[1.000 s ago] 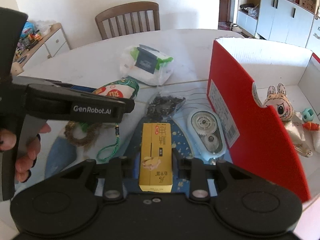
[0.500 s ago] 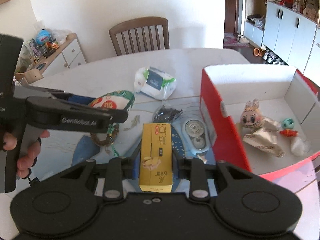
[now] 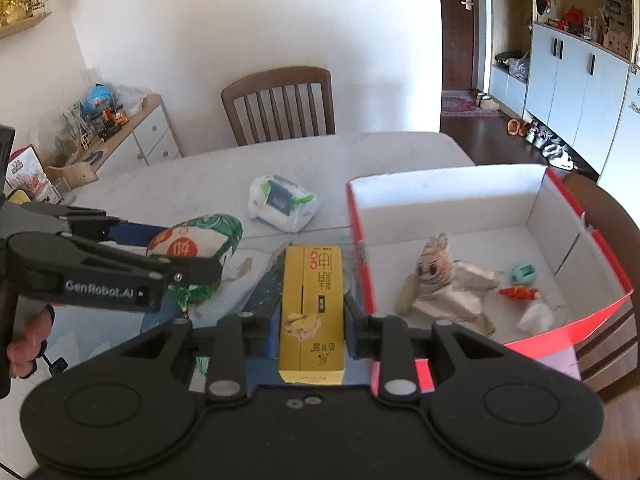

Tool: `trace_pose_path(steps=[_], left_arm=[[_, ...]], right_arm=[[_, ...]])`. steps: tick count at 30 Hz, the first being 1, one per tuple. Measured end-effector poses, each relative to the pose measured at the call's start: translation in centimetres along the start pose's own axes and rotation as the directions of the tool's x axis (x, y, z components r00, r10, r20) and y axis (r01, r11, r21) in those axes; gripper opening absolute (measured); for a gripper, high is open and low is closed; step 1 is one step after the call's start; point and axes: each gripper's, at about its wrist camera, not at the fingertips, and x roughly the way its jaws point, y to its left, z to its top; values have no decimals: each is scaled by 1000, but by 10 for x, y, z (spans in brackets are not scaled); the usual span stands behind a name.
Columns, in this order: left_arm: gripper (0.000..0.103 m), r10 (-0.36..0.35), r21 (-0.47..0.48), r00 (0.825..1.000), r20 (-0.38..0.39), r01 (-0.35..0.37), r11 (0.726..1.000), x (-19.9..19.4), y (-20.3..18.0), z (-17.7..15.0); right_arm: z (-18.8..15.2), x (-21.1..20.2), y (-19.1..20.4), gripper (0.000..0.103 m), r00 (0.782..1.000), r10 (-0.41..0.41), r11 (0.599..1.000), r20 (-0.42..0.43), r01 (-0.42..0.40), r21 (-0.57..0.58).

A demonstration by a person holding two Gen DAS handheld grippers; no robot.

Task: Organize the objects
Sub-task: 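Carry the yellow box and green-and-white pouch over the shoebox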

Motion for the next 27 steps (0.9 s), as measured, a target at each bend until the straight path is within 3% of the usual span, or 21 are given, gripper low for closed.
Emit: trace_pose_path(steps=[13, 27], left_arm=[[70, 25, -12, 1000, 0, -25, 1000, 21, -65, 22], [70, 46, 9, 999, -29, -46, 999, 66, -126, 52]], right_arm=[[15, -16, -72, 29, 999, 24, 999, 25, -23, -29], [26, -11, -159, 29, 999, -31, 999, 30, 31, -16]])
